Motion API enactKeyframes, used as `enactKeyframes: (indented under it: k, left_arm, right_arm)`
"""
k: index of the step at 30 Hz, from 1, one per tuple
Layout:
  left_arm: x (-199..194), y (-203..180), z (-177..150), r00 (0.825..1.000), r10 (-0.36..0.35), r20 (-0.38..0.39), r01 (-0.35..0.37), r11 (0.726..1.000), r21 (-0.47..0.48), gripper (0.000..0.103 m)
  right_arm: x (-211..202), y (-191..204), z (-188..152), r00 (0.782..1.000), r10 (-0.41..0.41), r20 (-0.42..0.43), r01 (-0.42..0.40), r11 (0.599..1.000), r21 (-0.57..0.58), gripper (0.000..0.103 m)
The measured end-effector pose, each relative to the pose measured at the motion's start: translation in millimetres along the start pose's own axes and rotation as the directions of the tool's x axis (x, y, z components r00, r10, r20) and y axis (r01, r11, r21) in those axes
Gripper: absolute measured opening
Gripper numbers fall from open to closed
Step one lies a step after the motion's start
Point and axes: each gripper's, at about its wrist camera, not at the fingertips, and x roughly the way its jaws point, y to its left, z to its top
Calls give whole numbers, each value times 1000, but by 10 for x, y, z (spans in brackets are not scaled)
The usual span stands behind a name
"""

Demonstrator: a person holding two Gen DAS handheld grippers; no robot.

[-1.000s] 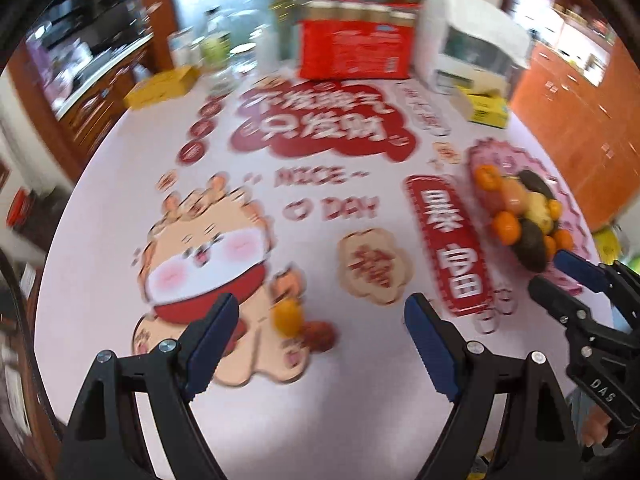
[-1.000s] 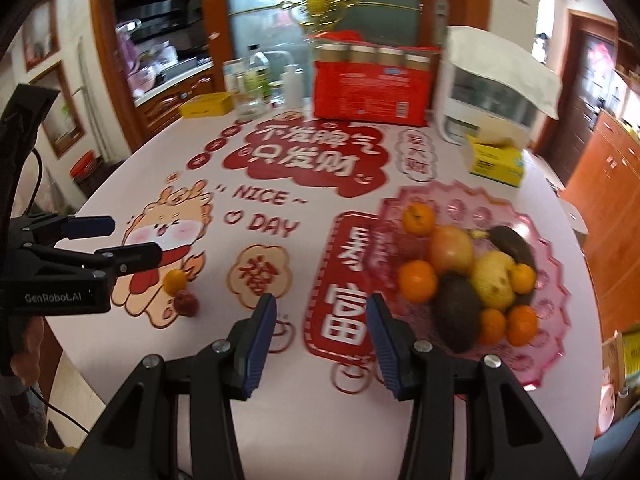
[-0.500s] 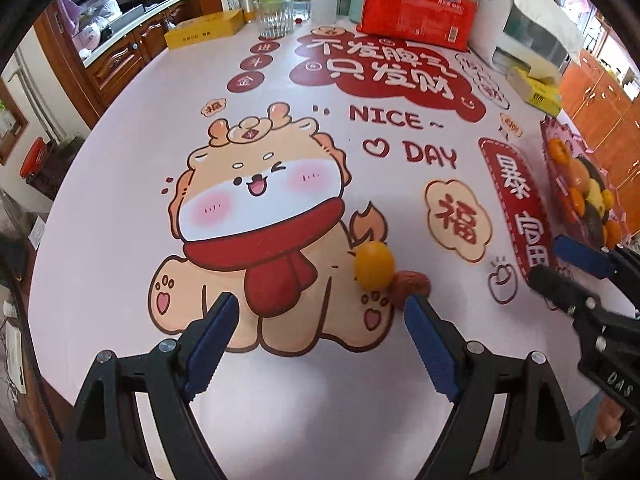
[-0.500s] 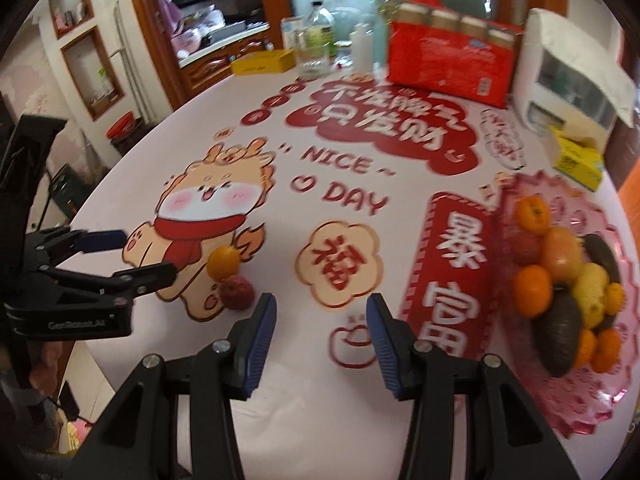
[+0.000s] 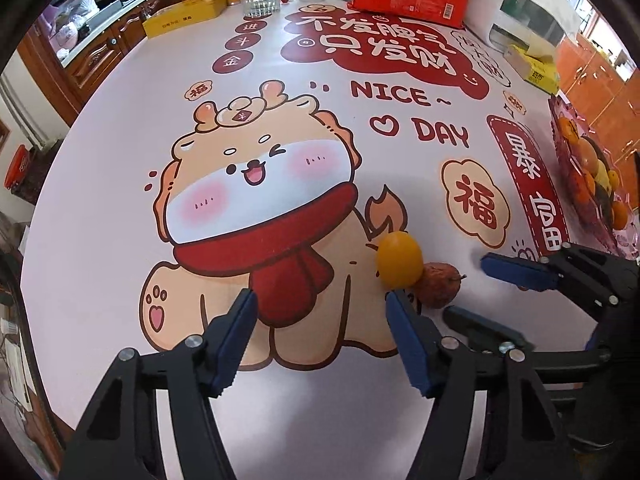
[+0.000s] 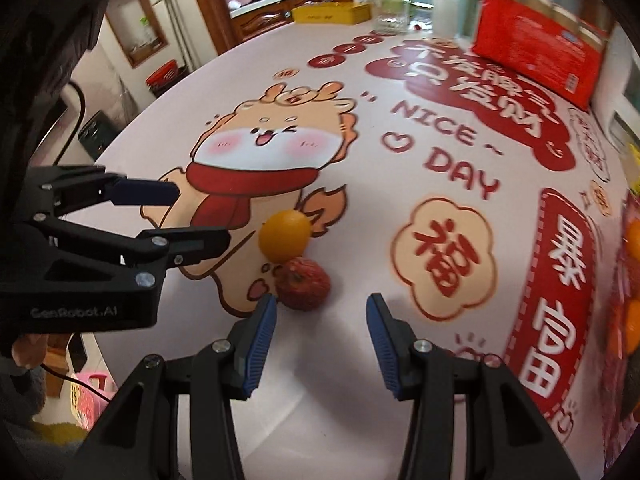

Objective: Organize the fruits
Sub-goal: 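Grasp the small yellow mandarin with the left tool while the right tool grasps the red fruit, then carry the yellow mandarin and red fruit over the pink bowl with both tools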

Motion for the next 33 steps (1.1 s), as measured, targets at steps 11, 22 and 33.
enactKeyframes:
  k: [11,22,33]
  left_arm:
    - [126,-111,95,997,-67,-30,67,997,28,64]
    - [421,-338,274,989,-119,-91,122,992,27,38]
    - [260,-735,398,989,-135,-56,139,987,79,28]
  right_arm:
    - [132,-93,91,999,34,-13,-33,999,28,31]
    - [-2,-491,-12,1000,-25,-8,26,991,129,31]
    - [-308,-769,-176,998,-63,30,55,978,200,30]
